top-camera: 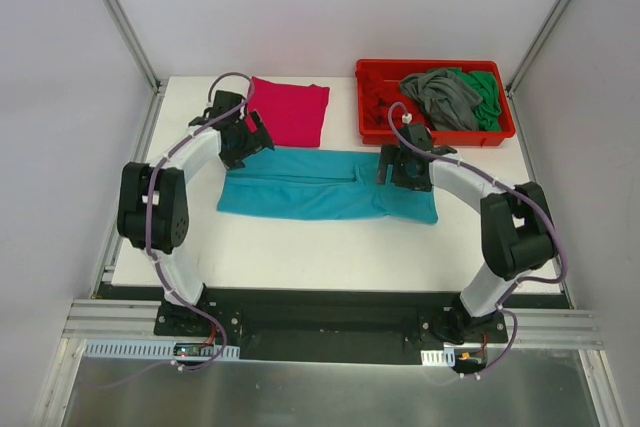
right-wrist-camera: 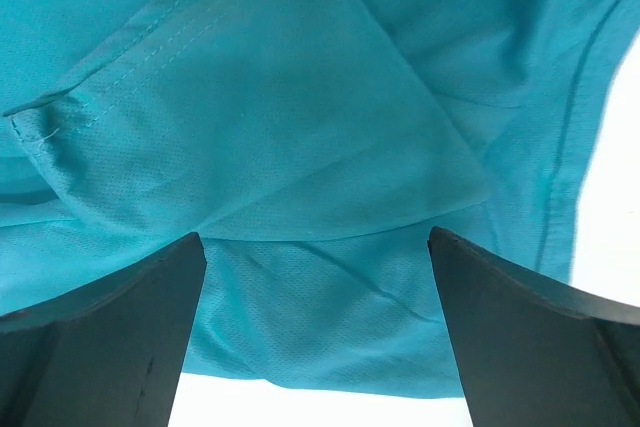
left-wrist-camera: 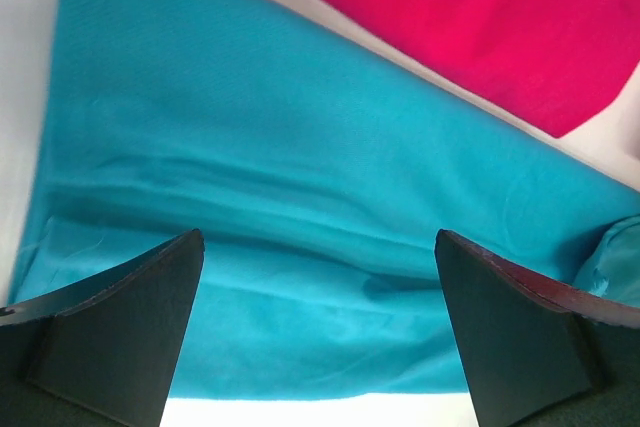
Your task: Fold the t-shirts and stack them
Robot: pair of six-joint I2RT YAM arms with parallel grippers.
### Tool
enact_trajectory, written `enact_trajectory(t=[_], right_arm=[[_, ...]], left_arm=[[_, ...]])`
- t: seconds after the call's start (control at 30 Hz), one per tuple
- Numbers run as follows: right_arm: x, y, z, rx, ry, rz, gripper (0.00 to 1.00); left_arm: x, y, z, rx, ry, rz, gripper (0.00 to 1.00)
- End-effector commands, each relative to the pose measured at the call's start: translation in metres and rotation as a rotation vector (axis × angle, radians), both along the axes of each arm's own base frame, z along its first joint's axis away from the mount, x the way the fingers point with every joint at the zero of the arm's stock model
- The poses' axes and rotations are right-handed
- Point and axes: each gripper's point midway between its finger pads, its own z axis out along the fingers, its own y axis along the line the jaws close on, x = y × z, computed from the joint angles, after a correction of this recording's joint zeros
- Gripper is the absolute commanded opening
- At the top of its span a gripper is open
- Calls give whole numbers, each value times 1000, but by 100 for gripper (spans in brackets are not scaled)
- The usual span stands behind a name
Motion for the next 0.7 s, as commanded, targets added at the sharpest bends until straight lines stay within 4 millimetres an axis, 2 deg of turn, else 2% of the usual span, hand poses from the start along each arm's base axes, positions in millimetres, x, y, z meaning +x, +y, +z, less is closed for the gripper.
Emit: enact_trajectory(t=[0.0, 0.07, 0.17, 0.23, 0.3, 0.33, 0.37, 0.5, 0.57, 0.67], right_arm=[[8, 20, -6, 145, 18, -29, 96], [6, 18, -15, 149, 46, -34, 96], [1, 21, -25, 173, 94, -18, 96], [4, 19, -30, 145, 103, -6, 96], [8, 20, -34, 119, 142, 17, 96], [8, 25, -38, 113, 179, 38, 96], [9, 33, -39, 115, 190, 70, 96], [-3, 61, -48, 76, 238, 190, 96], [-8, 76, -49, 68, 243, 251, 96], [-3, 95, -40, 36, 235, 353, 96]], left_arm=[[7, -16, -27, -36, 73, -43, 99], [3, -17, -41, -42, 113, -46, 99], [-17, -11, -60, -24, 170, -36, 99], [-39, 3, -70, 33, 201, 5, 99], [-61, 18, -70, 84, 205, 45, 99], [-81, 24, -78, 94, 237, 51, 99], [-92, 30, -80, 116, 241, 73, 99], [-154, 43, -94, 129, 304, 113, 99], [-181, 45, -97, 109, 314, 130, 99], [-212, 45, -98, 77, 317, 138, 99]])
